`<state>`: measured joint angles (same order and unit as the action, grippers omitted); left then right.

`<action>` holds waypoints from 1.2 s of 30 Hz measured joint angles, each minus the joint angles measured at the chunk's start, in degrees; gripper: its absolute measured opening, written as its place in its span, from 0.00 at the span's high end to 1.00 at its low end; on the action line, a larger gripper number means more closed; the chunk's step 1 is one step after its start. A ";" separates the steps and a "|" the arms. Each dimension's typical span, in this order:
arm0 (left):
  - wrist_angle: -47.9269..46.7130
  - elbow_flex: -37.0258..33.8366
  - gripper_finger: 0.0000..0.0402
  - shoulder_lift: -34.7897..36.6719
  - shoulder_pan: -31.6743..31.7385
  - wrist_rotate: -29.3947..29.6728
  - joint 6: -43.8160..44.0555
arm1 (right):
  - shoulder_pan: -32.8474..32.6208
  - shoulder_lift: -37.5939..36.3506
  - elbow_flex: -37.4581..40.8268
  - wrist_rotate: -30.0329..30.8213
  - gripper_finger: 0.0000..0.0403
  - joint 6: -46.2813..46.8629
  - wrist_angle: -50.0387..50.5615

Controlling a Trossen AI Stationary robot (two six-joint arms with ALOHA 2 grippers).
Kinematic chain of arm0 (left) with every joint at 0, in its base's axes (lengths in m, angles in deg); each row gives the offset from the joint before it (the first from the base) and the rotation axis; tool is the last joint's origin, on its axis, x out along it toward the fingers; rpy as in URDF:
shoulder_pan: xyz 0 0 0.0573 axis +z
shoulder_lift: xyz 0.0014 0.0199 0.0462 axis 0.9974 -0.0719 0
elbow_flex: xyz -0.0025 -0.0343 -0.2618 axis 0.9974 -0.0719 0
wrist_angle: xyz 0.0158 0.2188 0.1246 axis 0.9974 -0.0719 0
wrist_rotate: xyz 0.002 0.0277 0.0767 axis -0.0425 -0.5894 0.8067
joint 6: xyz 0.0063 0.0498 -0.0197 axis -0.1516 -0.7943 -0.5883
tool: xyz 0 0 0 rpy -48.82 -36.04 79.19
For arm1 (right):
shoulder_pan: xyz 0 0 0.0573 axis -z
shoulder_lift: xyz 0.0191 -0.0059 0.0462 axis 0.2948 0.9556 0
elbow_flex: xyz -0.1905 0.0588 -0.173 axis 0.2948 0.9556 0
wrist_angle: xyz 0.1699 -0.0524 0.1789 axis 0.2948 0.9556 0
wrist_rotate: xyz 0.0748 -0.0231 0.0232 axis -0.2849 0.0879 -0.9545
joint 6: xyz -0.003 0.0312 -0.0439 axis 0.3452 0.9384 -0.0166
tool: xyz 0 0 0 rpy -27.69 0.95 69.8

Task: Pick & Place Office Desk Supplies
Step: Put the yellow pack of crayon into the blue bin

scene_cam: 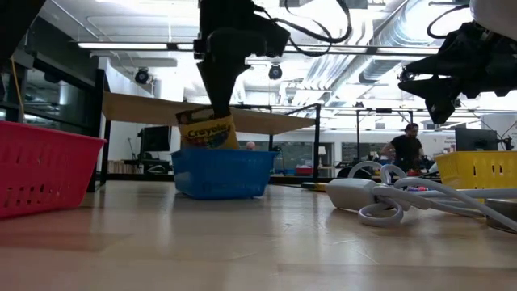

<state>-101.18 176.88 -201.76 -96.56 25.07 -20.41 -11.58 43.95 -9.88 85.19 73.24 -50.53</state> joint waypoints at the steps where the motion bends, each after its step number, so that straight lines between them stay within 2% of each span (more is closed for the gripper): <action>1: 0.31 -0.02 0.98 -0.09 -0.04 -0.55 -0.02 | 0.02 -0.02 0.00 0.02 0.63 0.00 0.00; 7: 2.50 -0.04 0.98 -0.13 -0.07 -3.34 -0.02 | 0.00 0.00 0.00 0.00 0.63 0.00 0.00; 31: 4.37 -0.11 0.98 -3.41 -0.09 -3.43 -1.57 | 0.00 0.00 0.00 0.00 0.63 0.00 0.00; 36: 4.33 -0.11 0.98 -3.41 0.07 -1.92 -2.40 | 0.02 0.00 0.00 -0.01 0.63 0.00 0.00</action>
<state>-96.85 176.77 -205.17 -96.49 23.15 -22.81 -11.56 43.95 -9.88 85.19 73.24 -50.53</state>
